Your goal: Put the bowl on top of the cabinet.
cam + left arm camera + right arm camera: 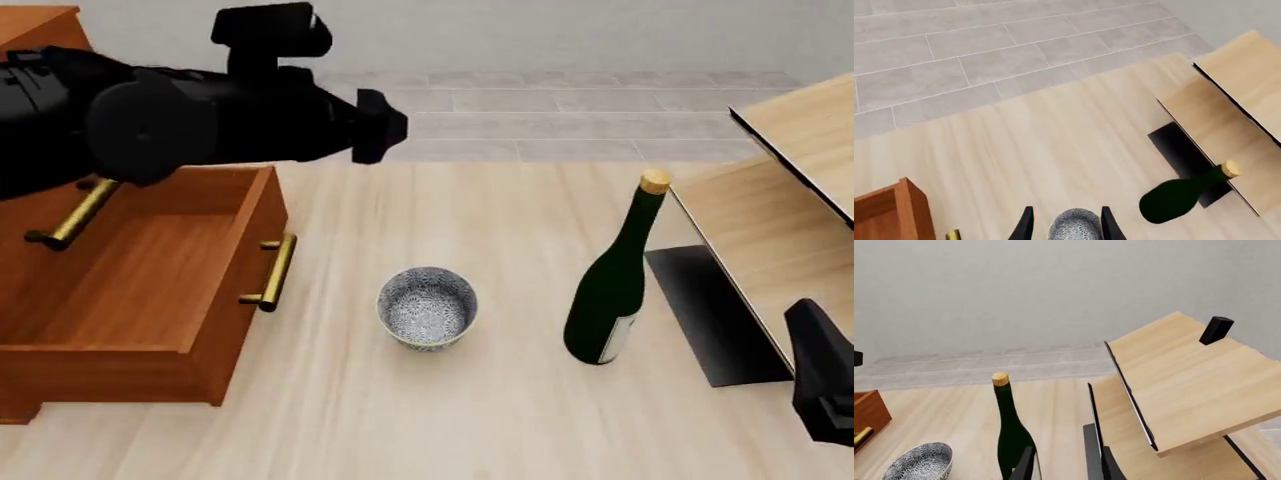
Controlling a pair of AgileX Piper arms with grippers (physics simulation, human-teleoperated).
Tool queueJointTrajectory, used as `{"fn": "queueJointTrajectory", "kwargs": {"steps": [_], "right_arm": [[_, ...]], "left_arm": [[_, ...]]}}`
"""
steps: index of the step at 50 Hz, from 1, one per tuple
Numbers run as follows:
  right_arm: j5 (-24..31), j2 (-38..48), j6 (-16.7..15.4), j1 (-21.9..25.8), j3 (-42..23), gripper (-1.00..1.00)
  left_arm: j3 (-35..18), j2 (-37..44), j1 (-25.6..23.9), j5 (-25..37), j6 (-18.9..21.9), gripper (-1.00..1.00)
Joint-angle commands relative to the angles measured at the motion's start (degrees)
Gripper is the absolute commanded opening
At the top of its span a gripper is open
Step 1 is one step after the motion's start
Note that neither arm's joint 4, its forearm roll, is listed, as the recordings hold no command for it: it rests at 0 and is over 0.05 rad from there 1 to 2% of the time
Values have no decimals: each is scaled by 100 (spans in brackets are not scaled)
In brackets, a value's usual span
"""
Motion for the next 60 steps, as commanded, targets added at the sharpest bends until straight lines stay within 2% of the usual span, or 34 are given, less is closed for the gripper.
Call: {"fn": "queueJointTrajectory", "kwargs": {"steps": [1, 9, 34, 60], "right_arm": [[-13, 0, -11, 4, 12, 100], [-11, -3, 1, -9, 0, 100], [-49, -13, 35, -23, -15, 100], [-52, -13, 3, 36, -20, 100]], "left_arm": [[223, 168, 342, 114, -264, 100], [396, 257, 377, 104, -471, 100], [995, 549, 307, -271, -522, 100], [931, 1525, 166, -815, -719, 100]]}}
